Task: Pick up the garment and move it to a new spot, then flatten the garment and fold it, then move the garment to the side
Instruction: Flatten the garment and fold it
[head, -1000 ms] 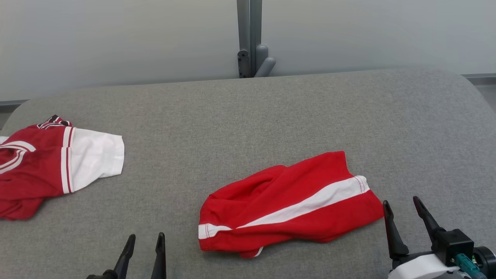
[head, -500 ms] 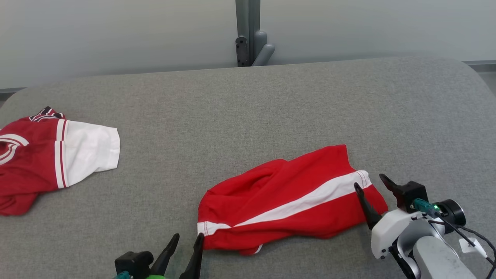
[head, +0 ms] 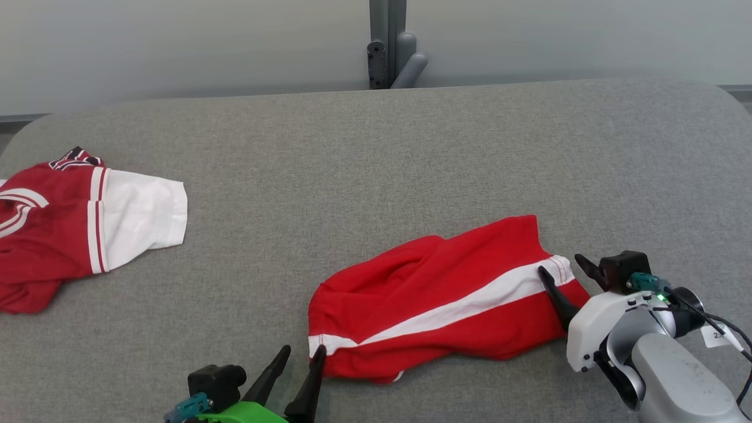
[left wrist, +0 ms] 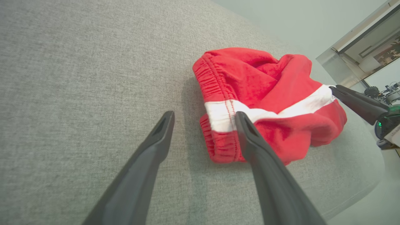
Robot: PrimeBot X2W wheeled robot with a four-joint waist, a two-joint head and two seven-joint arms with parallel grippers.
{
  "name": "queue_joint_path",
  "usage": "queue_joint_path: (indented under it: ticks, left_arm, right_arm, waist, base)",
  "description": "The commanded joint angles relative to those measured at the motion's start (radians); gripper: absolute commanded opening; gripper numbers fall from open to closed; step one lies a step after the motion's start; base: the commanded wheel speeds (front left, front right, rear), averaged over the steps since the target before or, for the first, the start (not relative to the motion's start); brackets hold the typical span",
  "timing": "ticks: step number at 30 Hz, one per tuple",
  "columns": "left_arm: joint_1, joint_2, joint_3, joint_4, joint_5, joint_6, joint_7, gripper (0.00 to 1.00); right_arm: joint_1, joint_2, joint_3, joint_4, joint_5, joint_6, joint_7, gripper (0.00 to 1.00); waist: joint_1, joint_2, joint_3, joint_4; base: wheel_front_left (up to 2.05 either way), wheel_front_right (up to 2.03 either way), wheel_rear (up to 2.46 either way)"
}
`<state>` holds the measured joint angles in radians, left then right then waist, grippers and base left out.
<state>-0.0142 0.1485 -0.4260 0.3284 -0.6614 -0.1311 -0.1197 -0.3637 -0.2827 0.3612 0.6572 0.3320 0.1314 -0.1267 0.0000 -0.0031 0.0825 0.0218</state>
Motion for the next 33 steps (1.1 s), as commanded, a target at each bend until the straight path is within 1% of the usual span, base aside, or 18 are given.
queue_joint_path:
  ticks: [1, 7, 10, 12, 13, 14, 15, 16, 17, 18, 19, 20, 24, 27, 28, 29, 33]
  left_arm:
    - [-0.018, 0.013, -0.009, -0.008, -0.017, 0.001, 0.003, 1.00]
    - [-0.026, 0.038, -0.041, -0.023, -0.066, 0.001, 0.001, 1.00]
    - [-0.026, 0.045, -0.046, -0.025, -0.070, 0.001, -0.003, 1.00]
    - [-0.025, 0.050, -0.048, -0.026, -0.078, 0.001, -0.005, 1.00]
    - [-0.025, 0.051, -0.050, -0.027, -0.083, 0.001, -0.006, 1.00]
    - [-0.025, 0.052, -0.051, -0.028, -0.086, 0.001, -0.007, 1.00]
    - [-0.026, 0.053, -0.055, -0.030, -0.090, 0.001, -0.005, 1.00]
    - [-0.027, 0.055, -0.058, -0.031, -0.094, 0.001, -0.004, 1.00]
    - [-0.028, 0.058, -0.061, -0.032, -0.097, 0.001, -0.003, 1.00]
    - [-0.028, 0.060, -0.062, -0.032, -0.101, 0.001, -0.003, 1.00]
    - [-0.029, 0.061, -0.063, -0.033, -0.104, 0.001, -0.003, 1.00]
    - [-0.030, 0.063, -0.064, -0.034, -0.106, 0.001, -0.004, 1.00]
    - [-0.034, 0.067, -0.069, -0.035, -0.115, 0.001, -0.003, 1.00]
    - [-0.032, 0.071, -0.077, -0.048, -0.130, 0.001, 0.009, 1.00]
    - [-0.031, 0.073, -0.080, -0.053, -0.136, 0.001, 0.013, 1.00]
    - [-0.029, 0.075, -0.082, -0.058, -0.139, 0.001, 0.018, 1.00]
    - [-0.026, 0.087, -0.087, -0.071, -0.156, 0.001, 0.030, 1.00]
  right_arm:
    - [-0.015, -0.006, 0.007, 0.008, 0.029, -0.001, 0.004, 1.00]
    - [-0.032, -0.030, 0.065, 0.024, 0.101, -0.001, 0.007, 1.00]
    - [-0.035, -0.035, 0.080, 0.028, 0.122, -0.001, 0.003, 1.00]
    - [-0.033, -0.037, 0.096, 0.032, 0.136, -0.001, -0.002, 0.96]
    - [-0.033, -0.038, 0.101, 0.033, 0.143, -0.001, -0.005, 0.93]
    - [-0.033, -0.040, 0.109, 0.035, 0.150, -0.001, -0.006, 0.85]
    - [-0.034, -0.043, 0.117, 0.036, 0.157, -0.001, -0.008, 0.71]
    - [-0.036, -0.046, 0.124, 0.038, 0.163, -0.001, -0.009, 0.69]
    - [-0.038, -0.049, 0.129, 0.040, 0.168, -0.001, -0.011, 0.75]
    - [-0.039, -0.049, 0.133, 0.043, 0.177, -0.001, -0.012, 0.72]
    - [-0.041, -0.051, 0.139, 0.045, 0.182, -0.001, -0.013, 0.58]
    - [-0.043, -0.053, 0.145, 0.047, 0.187, -0.001, -0.014, 0.51]
    - [-0.049, -0.059, 0.165, 0.057, 0.209, -0.001, -0.009, 0.36]
    - [-0.052, -0.064, 0.182, 0.061, 0.229, -0.001, -0.010, 0.14]
    - [-0.053, -0.065, 0.188, 0.062, 0.236, -0.001, -0.010, 0.02]
    - [-0.054, -0.066, 0.192, 0.062, 0.242, -0.001, -0.011, 0.00]
    - [-0.056, -0.070, 0.215, 0.058, 0.271, -0.001, -0.016, 0.00]
  waist:
    - [0.0000, 0.0031, 0.005, 0.004]
    - [0.0000, 0.0031, 0.010, 0.007]
    - [0.0000, 0.0031, 0.009, 0.006]
    - [0.0000, 0.0031, 0.007, 0.006]
    - [0.0000, 0.0031, 0.007, 0.005]
    - [0.0000, 0.0031, 0.008, 0.005]
    - [0.0000, 0.0031, 0.008, 0.004]
    - [0.0000, 0.0031, 0.007, 0.004]
    - [0.0000, 0.0031, 0.007, 0.004]
    - [0.0000, 0.0031, 0.007, 0.003]
    - [0.0000, 0.0031, 0.008, 0.003]
    - [0.0000, 0.0031, 0.009, 0.003]
    - [0.0000, 0.0031, 0.009, 0.005]
    - [0.0000, 0.0031, 0.008, 0.007]
    - [0.0000, 0.0031, 0.007, 0.007]
    - [0.0000, 0.0031, 0.007, 0.008]
    - [0.0000, 0.0031, 0.005, 0.007]
  base:
    - [0.00, 0.00, 0.00]
    - [0.00, 0.00, 0.00]
    - [0.00, 0.00, 0.00]
    - [0.00, 0.00, 0.00]
    - [0.00, 0.00, 0.00]
    - [0.00, 0.00, 0.00]
    - [0.00, 0.00, 0.00]
    - [0.00, 0.00, 0.00]
    - [0.00, 0.00, 0.00]
    - [0.00, 0.00, 0.00]
    - [0.00, 0.00, 0.00]
    - [0.00, 0.00, 0.00]
    - [0.00, 0.00, 0.00]
    - [0.00, 0.00, 0.00]
    - [0.00, 0.00, 0.00]
    - [0.00, 0.00, 0.00]
    - [0.00, 0.00, 0.00]
